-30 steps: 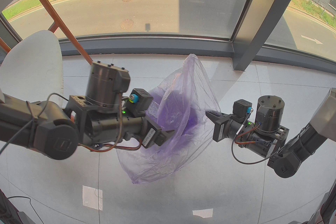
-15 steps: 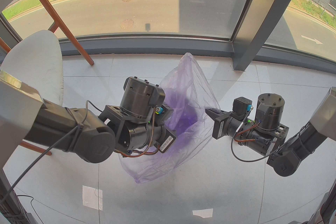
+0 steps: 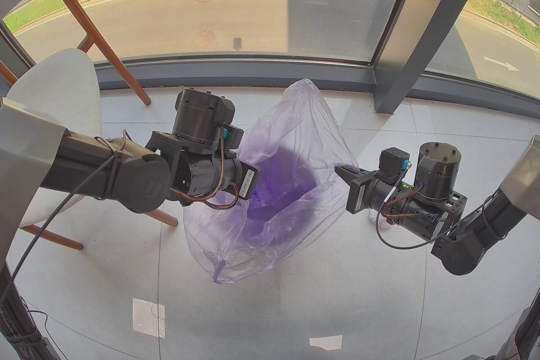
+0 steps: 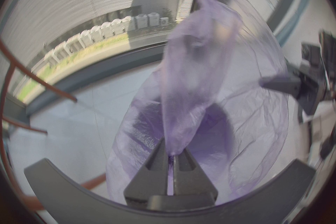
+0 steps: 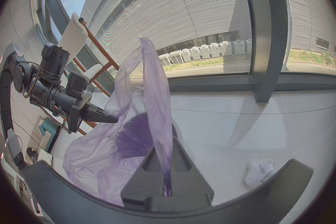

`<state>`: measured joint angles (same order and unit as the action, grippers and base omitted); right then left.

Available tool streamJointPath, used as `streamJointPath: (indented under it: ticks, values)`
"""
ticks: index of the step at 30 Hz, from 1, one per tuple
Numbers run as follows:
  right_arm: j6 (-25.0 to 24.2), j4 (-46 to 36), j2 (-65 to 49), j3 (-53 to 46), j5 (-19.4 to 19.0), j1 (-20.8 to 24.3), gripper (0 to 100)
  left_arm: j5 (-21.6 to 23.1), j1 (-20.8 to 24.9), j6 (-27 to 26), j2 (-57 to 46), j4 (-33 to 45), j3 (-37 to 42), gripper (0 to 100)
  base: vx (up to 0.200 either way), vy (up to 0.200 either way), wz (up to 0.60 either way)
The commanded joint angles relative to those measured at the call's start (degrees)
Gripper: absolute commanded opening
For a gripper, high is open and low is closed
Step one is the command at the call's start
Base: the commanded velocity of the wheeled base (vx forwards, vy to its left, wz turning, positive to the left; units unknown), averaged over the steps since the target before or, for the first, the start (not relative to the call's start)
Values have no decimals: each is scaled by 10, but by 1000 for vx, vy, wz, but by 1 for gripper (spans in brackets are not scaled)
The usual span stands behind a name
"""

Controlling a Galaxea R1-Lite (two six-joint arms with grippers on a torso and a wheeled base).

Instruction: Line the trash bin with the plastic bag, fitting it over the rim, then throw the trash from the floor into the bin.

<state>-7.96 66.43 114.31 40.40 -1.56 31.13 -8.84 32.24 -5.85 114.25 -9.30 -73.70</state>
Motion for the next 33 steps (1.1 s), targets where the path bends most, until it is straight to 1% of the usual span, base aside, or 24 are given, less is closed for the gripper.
streamJointPath:
  ticks: [1,3,6,7,8,9,12,13,15,16,17,18,19,20,21,22,25,27,30,33]
  values:
    - [0,-7,-2,0,-19,-28,0,7,6,147,-5,107,-70,0,0,0,0]
    - [-2,-8,-4,-3,-26,-39,0,27,6,178,-16,150,-90,0,0,0,0]
    - [-18,-9,-4,-16,-50,-54,0,56,6,219,-29,170,-108,0,0,0,0]
    - [-22,-10,-5,-17,-60,-58,0,60,6,232,-29,171,-113,0,0,0,0]
    - [-22,-10,-5,-17,-60,-58,0,60,6,232,-29,171,-113,0,0,0,0]
    - [-30,-14,-5,-21,-80,-70,0,65,4,262,-32,177,-123,0,0,0,0]
    - [-33,-17,-7,-34,-105,-86,0,67,-4,276,-49,229,-124,0,0,0,0]
    - [-34,-16,-7,-39,-114,-93,0,75,-12,282,-54,242,-123,0,0,0,0]
    - [-33,-12,-7,-53,-126,-101,0,101,-23,310,-54,251,-119,0,0,0,0]
    - [-33,-9,-8,-61,-130,-105,0,111,-22,339,-56,251,-118,0,0,0,0]
    - [-33,-9,-8,-65,-133,-107,0,115,-21,354,-56,251,-119,0,0,0,0]
    - [-33,-9,-8,-65,-133,-107,0,115,-21,354,-56,251,-119,0,0,0,0]
    - [-33,-9,-16,-72,-148,-121,0,129,4,444,-57,249,-126,0,0,0,0]
    - [-33,-9,-18,-72,-150,-122,0,130,9,453,-56,249,-128,0,0,0,0]
    - [-33,-16,-24,-72,-158,-134,0,135,37,493,-54,249,-130,0,0,0,0]
    - [-33,-16,-26,-72,-165,-138,0,136,49,507,-54,249,-130,0,0,0,0]
    - [-33,-16,-26,-72,-171,-145,0,139,79,516,-47,248,-125,0,0,0,0]
    - [-32,-16,-27,-72,-171,-148,0,146,88,519,-41,249,-126,0,0,0,0]
    - [-33,-16,-33,-72,-171,-152,0,157,94,519,-16,246,-132,0,0,0,0]
    - [-32,-17,-45,-81,-172,-155,0,157,94,523,12,209,-137,0,0,0,0]
